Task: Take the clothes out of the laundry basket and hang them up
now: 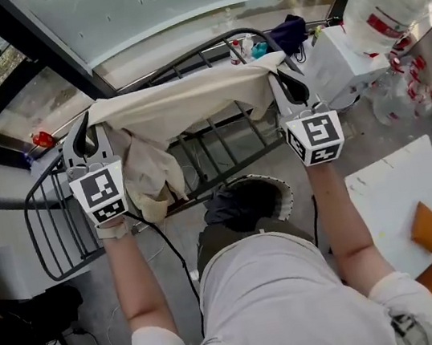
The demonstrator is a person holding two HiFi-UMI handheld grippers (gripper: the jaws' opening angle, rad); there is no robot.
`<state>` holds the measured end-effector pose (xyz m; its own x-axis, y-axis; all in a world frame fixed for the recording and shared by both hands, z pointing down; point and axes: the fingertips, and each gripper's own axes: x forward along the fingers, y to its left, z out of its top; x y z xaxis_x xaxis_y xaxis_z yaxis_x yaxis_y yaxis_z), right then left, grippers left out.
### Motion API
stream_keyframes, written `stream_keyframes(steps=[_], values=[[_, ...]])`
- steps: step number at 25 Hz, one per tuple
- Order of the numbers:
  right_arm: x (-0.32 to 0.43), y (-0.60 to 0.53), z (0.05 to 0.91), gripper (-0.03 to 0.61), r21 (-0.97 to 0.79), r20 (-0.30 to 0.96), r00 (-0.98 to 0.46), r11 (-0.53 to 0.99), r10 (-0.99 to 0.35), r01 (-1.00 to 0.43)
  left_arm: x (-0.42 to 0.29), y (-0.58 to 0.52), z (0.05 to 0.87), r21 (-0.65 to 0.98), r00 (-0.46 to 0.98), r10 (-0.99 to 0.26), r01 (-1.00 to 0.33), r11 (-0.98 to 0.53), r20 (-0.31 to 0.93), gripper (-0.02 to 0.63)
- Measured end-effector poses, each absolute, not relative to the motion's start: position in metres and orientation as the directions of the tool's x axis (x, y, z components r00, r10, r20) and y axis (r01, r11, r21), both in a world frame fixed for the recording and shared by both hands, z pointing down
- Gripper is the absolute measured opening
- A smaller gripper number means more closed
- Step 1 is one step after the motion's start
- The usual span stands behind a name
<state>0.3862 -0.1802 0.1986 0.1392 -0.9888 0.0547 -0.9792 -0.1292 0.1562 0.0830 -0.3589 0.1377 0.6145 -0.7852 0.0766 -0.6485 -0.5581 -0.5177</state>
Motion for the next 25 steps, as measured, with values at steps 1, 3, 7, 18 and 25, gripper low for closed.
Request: stream_keyframes(steps=[1, 3, 7, 18, 25], values=[[0.388, -0.190, 0.197, 0.018, 0.173, 0.061, 0.156, -0.143, -0.986, -0.974, 0.088, -0.373, 0.137, -0.522, 0.621, -0.781, -0.642, -0.561, 0.074, 0.020], [0.390, -0.209, 0.199, 0.018, 0.205, 0.086, 0.187, -0.167, -0.979, -0.964, 0.097, -0.400, 0.141, -0.526, 0.632, -0.770, -0.627, -0.574, 0.087, 0.021], [0.395, -0.241, 0.224, 0.018, 0.248, 0.178, 0.234, -0.186, -0.956, -0.951, 0.112, -0.446, 0.187, -0.482, 0.645, -0.741, -0.596, -0.642, 0.190, 0.021], [0.388, -0.257, 0.364, 0.026, 0.216, 0.518, 0.266, -0.177, -0.813, -0.960, 0.129, -0.486, 0.340, -0.369, 0.656, -0.587, -0.457, -0.809, 0.475, 0.021], [0.384, -0.242, 0.409, 0.074, 0.170, 0.630, 0.255, -0.190, -0.734, -0.967, 0.123, -0.477, 0.403, -0.243, 0.656, -0.493, -0.439, -0.865, 0.571, 0.036]])
